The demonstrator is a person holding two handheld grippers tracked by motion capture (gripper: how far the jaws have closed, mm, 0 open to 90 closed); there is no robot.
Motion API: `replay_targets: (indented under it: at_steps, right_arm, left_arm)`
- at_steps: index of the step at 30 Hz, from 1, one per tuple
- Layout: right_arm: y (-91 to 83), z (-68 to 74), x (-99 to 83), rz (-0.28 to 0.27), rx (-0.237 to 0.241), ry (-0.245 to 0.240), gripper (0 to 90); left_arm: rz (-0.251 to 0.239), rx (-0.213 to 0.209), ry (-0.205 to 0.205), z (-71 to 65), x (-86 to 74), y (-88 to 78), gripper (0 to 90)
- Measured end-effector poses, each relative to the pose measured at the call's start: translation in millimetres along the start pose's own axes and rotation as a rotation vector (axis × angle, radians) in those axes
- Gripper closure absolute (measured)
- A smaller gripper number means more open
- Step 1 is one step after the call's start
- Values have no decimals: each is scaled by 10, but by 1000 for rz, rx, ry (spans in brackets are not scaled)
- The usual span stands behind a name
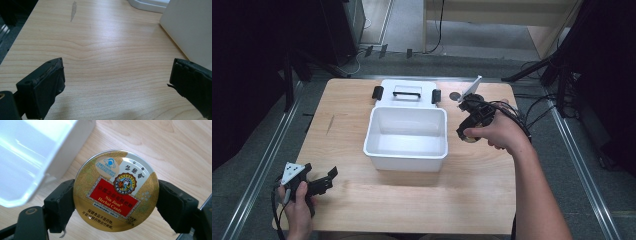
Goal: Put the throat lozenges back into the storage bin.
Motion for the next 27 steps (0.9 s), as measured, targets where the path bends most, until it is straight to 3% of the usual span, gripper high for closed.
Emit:
replay_targets:
  at_steps: [17, 27]
  right_arm:
    - [-66, 378, 362, -10, 5, -86, 208]
    - [13, 681, 587, 8, 6, -149, 208]
  left_arm:
    - [4, -1, 2, 1, -1, 2, 2]
    - [3, -4, -1, 2, 0, 5, 2]
Point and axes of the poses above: each handheld gripper's, and its own axes: y roughly forward along the jaws, x roughly out of its top, z roughly to its left, the point moved 7 cm from there along y, roughly forward along the jaws, and after that the axes turned 11 degrees about x, right-handed, at the moved point
